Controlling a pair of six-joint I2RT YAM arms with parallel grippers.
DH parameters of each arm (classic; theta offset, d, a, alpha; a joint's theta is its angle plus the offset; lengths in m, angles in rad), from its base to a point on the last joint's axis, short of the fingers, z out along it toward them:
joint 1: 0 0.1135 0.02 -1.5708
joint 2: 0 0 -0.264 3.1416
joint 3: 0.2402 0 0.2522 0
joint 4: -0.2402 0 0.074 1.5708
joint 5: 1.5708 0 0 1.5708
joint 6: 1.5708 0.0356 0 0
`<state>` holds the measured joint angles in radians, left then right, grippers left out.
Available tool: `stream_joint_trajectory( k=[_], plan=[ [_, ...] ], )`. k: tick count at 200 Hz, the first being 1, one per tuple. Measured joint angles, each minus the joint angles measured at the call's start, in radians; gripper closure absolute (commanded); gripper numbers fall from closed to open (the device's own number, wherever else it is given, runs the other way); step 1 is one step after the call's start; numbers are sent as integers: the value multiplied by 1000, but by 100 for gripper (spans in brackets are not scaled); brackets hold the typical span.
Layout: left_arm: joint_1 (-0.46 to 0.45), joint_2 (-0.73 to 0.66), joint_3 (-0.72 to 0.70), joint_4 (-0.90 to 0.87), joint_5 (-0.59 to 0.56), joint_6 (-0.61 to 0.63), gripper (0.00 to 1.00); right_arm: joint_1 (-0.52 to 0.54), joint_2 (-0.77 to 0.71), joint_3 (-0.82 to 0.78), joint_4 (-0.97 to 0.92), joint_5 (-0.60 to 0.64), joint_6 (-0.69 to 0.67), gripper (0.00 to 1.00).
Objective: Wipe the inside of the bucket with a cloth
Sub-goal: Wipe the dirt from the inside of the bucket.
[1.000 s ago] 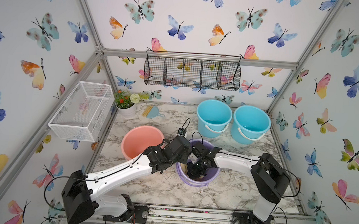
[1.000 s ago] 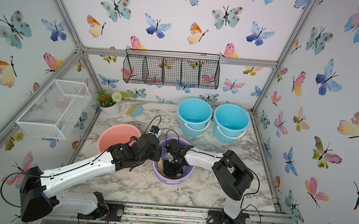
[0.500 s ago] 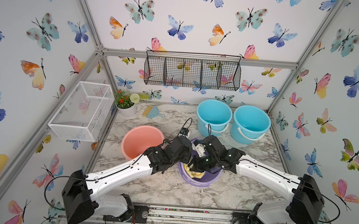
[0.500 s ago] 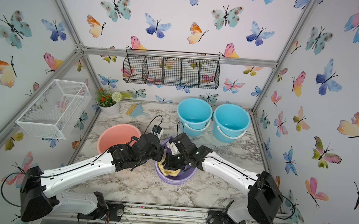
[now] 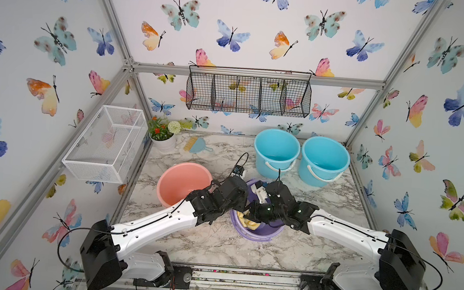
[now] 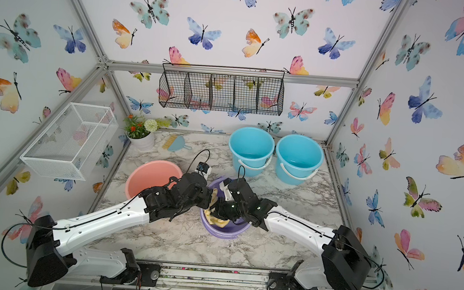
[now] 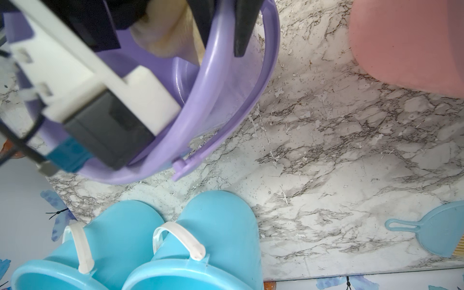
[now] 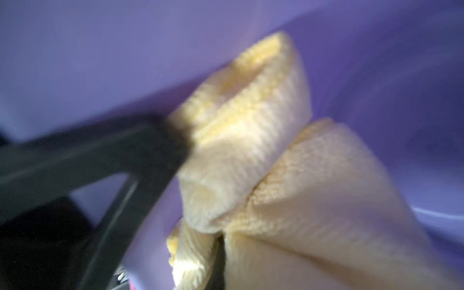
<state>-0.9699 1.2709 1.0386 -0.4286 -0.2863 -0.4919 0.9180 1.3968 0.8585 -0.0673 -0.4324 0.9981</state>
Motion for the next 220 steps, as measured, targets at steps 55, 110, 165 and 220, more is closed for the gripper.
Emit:
stream_joint_trajectory(
  k=[55, 110, 165, 220],
  plan=[
    [3, 0, 0, 28, -8, -14, 100, 13, -3, 37, -32, 240, -189, 98],
    [8, -1, 0, 66, -11, -18, 100, 14, -56, 58, 47, 473, -491, 98],
    [10, -5, 0, 107, -31, -31, 100, 21, -49, 185, -109, 713, -732, 98],
    [5, -5, 0, 103, 1, -31, 100, 20, -57, 311, -476, 847, -733, 98]
  ],
)
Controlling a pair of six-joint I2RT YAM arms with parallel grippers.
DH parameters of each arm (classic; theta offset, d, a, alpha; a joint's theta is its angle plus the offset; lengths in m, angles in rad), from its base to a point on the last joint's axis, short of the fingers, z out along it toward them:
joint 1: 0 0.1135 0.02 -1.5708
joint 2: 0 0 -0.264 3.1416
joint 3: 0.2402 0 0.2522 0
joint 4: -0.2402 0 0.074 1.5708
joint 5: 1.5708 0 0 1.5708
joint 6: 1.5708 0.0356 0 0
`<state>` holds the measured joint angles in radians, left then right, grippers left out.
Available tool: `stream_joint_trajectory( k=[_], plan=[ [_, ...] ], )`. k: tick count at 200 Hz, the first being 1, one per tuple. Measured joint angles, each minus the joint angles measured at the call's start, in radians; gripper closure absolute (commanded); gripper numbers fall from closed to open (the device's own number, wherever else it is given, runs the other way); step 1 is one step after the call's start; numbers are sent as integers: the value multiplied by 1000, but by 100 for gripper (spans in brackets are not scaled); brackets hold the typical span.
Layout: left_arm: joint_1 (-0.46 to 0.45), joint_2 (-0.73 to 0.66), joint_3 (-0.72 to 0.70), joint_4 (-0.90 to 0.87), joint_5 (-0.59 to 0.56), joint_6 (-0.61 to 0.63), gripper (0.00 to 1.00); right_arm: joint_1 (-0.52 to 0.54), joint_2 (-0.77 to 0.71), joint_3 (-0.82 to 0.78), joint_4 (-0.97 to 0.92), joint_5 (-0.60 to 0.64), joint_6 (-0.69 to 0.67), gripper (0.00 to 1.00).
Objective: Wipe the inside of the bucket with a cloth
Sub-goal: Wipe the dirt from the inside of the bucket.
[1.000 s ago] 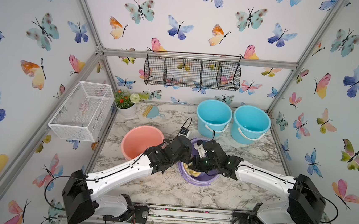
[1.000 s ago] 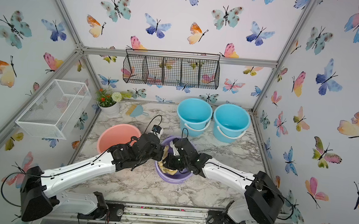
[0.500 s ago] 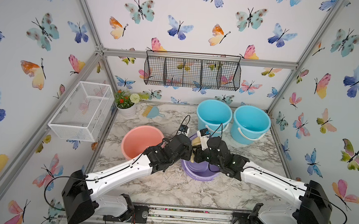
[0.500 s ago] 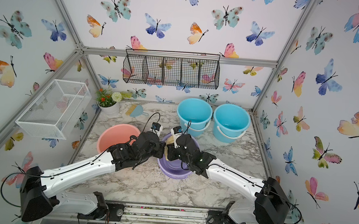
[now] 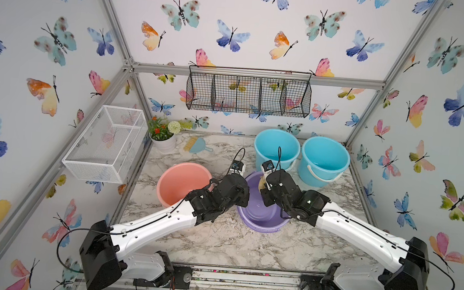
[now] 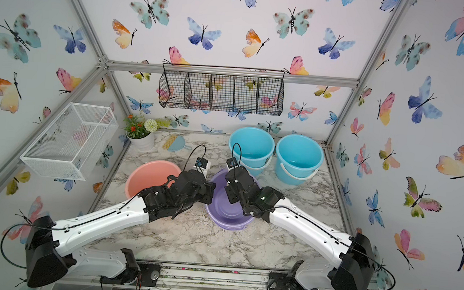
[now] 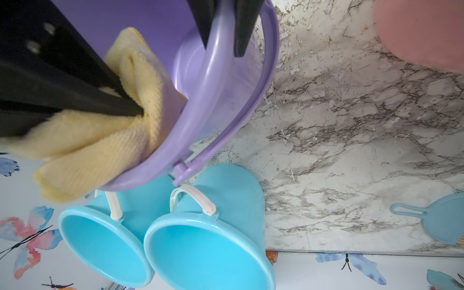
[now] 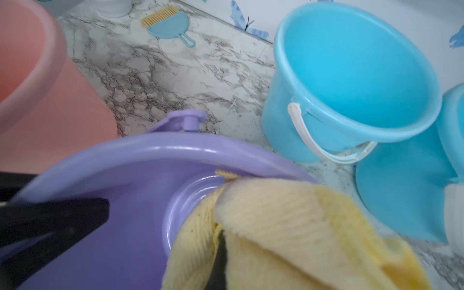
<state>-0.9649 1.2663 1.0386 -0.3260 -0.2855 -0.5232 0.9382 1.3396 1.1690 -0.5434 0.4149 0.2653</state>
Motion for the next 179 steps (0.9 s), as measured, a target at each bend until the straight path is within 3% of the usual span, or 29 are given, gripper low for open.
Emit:
stream_joint_trajectory(
  k=[41, 91, 142, 179],
  plan=[
    [-8, 9, 0, -32, 21, 6, 100, -3, 5, 58, -324, -108, 106, 98],
    [-12, 31, 0, -58, 26, 15, 100, -4, -3, -6, -512, -428, 188, 98],
    [-18, 48, 11, -70, 52, 28, 100, -13, -95, -164, -306, -789, 259, 98],
    [-21, 48, 19, -86, 63, 35, 100, -18, -108, -293, 14, -915, 400, 98]
  ],
)
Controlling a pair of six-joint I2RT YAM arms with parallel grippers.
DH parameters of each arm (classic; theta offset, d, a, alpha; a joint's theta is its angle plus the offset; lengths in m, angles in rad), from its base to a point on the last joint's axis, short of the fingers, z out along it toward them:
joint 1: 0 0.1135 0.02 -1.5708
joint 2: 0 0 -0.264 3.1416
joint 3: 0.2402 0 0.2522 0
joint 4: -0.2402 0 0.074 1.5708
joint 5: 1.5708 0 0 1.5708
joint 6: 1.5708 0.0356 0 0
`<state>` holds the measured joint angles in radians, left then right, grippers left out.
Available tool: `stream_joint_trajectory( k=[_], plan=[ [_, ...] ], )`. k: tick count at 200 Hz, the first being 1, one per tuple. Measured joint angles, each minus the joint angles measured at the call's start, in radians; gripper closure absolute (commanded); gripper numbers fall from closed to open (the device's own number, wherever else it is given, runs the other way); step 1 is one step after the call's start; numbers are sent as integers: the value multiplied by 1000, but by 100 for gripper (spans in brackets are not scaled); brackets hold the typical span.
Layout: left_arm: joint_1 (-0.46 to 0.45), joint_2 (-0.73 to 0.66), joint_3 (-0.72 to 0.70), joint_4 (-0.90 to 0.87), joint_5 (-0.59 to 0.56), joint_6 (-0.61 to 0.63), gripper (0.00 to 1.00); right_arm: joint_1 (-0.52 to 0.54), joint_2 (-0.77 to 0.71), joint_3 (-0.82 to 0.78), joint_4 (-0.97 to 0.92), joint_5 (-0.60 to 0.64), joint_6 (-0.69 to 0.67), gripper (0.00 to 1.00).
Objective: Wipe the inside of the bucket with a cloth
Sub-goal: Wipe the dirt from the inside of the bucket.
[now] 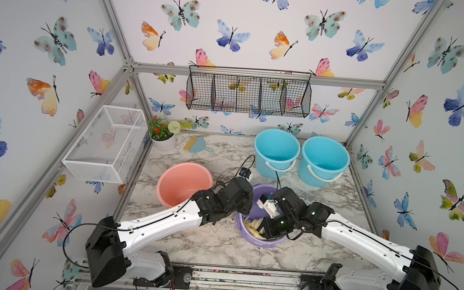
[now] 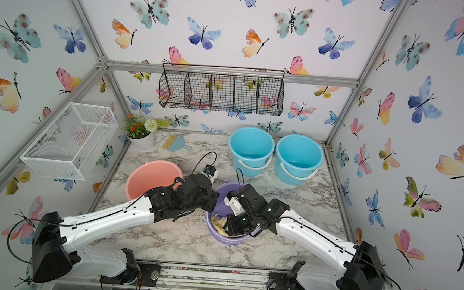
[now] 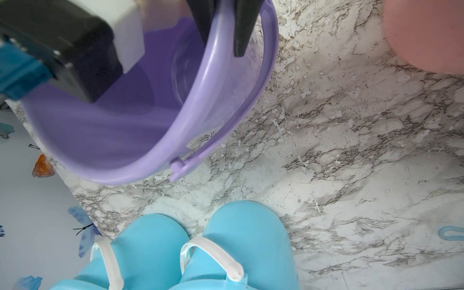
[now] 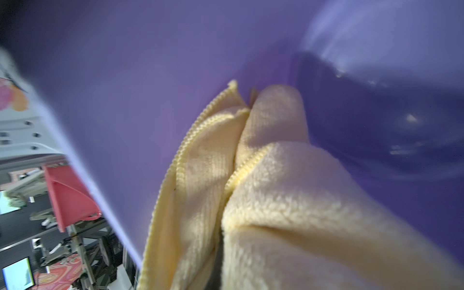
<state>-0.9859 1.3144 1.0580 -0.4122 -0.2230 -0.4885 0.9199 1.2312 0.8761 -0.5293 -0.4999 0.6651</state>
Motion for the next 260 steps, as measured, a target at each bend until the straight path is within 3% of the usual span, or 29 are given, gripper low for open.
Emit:
stream_joint_trajectory(
  k=[33, 77, 110, 157, 210, 237, 260],
  plan=[
    [3, 0, 0, -7, 0, -5, 100, 2, 0, -97, 290, 13, 121, 98],
    [3, 0, 0, -3, 0, -6, 100, 3, 3, -150, 565, 201, 144, 98],
    [6, 0, 0, 0, 0, -8, 100, 7, 31, -185, 685, 388, 45, 98],
    [10, -4, 0, 7, -17, -12, 100, 47, 99, -185, 779, 713, -212, 98],
    [12, -20, 0, 20, -41, -18, 100, 128, 177, -60, 617, 1090, -444, 98],
    [11, -23, 0, 21, -40, -18, 100, 182, 178, 21, 416, 1233, -434, 98],
    [10, -23, -2, 11, -34, -18, 100, 225, 178, 80, 210, 1281, -367, 98]
  ],
)
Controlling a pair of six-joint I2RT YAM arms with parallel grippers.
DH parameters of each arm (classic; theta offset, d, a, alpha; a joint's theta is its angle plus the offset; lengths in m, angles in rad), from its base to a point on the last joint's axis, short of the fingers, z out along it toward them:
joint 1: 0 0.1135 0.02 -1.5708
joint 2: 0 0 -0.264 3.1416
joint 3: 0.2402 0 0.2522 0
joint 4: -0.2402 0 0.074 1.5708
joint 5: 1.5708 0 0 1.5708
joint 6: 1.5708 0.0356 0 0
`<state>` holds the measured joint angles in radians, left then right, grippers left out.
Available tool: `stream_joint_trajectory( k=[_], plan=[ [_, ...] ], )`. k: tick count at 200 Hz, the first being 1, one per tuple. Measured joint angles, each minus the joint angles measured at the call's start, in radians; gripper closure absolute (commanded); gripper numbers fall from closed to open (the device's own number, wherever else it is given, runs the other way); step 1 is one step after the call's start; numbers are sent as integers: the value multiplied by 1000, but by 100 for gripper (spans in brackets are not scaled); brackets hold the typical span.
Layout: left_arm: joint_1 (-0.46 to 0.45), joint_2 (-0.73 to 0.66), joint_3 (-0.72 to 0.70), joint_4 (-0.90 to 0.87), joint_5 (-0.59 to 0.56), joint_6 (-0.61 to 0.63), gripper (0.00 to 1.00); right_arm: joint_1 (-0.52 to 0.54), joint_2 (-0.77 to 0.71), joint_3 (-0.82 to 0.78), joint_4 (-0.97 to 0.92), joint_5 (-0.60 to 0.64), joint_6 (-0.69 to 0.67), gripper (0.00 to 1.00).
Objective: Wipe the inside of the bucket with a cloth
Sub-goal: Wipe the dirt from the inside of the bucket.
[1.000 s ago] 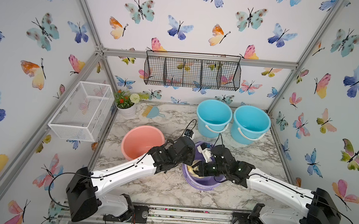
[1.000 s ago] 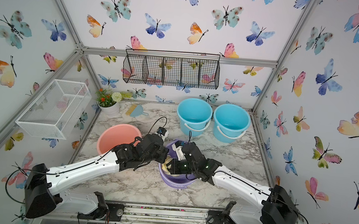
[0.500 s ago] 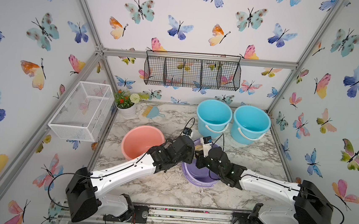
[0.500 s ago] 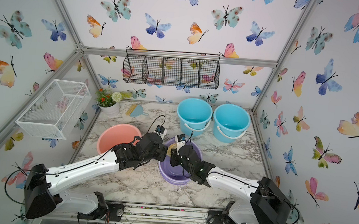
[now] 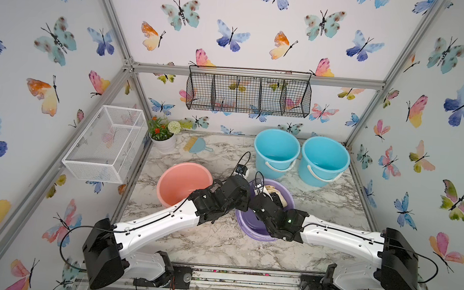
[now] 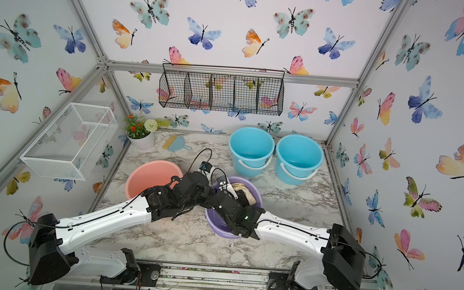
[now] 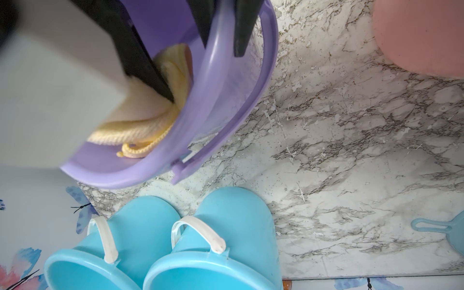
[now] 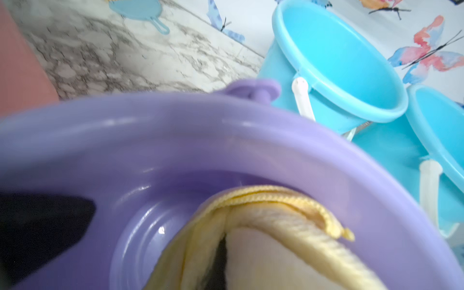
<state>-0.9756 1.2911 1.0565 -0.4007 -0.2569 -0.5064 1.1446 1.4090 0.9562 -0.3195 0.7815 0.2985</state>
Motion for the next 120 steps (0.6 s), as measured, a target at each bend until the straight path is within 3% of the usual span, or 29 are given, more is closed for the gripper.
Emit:
stream_joint_trajectory(
  k=[28, 59, 120],
  plan=[
    [-1, 0, 0, -14, 0, -3, 100, 38, 9, 86, -291, -16, 129, 98],
    [-2, 0, 0, -23, 0, -6, 100, 48, 8, 111, -504, -138, 234, 98],
    [-5, 8, 0, -33, 4, -7, 100, 50, -172, 58, -565, -497, 285, 98]
  ],
)
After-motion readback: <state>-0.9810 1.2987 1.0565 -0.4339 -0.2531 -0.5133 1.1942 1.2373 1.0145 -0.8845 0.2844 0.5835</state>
